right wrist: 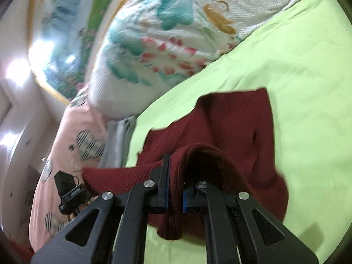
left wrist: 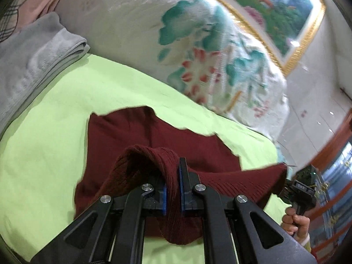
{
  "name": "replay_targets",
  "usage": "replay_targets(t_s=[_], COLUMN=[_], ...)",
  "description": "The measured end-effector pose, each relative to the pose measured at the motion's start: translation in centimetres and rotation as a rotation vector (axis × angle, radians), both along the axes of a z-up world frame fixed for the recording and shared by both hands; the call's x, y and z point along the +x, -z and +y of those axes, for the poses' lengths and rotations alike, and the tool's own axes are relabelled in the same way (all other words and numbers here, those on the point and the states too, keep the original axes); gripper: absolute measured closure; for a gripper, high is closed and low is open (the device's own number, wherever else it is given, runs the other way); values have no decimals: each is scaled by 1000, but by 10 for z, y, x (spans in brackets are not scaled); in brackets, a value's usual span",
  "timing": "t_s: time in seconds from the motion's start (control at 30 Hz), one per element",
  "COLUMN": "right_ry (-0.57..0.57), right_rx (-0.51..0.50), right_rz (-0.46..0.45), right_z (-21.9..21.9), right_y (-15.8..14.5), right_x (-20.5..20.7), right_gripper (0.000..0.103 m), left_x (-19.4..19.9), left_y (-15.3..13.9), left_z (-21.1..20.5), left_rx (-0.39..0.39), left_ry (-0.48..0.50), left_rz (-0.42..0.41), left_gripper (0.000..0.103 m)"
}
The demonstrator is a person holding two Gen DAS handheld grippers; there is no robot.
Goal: Fold large clothes
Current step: 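Fold the hem up toward the hood with both grippers and release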
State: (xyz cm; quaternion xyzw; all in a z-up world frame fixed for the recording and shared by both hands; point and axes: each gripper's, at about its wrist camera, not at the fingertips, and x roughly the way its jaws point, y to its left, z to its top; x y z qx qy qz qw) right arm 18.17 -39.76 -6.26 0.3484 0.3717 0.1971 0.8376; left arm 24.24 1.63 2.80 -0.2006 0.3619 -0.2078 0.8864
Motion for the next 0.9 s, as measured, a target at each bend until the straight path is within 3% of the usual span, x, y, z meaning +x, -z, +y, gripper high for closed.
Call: replay_targets(t_s=[0.13, 0.27, 0.37, 0.5, 0.53, 0.6, 0.67, 0.77, 0.83, 0.9], right_ry=[53, 64, 64, 71, 73, 78, 117, 102, -13, -131], right_rx=[-52, -105, -137, -97, -85, -87, -140, -140, -139, -214], right_rz=[70, 149, 192, 213, 214, 196, 140, 11, -29, -17], right_z=[-7, -6, -4, -8, -10, -13, -15, -5, 19, 50], right_y=[20, 51, 70, 81, 80, 70, 52, 30, 27, 32], right_x=[53, 83, 93, 92, 90, 80, 61, 32, 25, 25], right_gripper=[95, 95, 94, 93, 91, 80, 41, 39, 40, 41], left_x=[60, 92, 107, 106, 100, 86, 65, 30, 17, 18], left_y=[26, 60, 83, 99, 99, 94, 85, 80, 83, 88], left_z=[-7, -14, -20, -23, -21, -18, -22, -57, -90, -113], left_rx=[36, 73, 104, 102, 85, 67, 55, 75, 121, 141], left_ry=[-51, -64, -56, -41, -39, -30, -18, 105, 193, 240], left_rz=[66, 126, 167, 192, 198, 190, 164, 124, 116, 122], left_gripper=[97, 96, 96, 92, 90, 77, 75, 74, 74, 74])
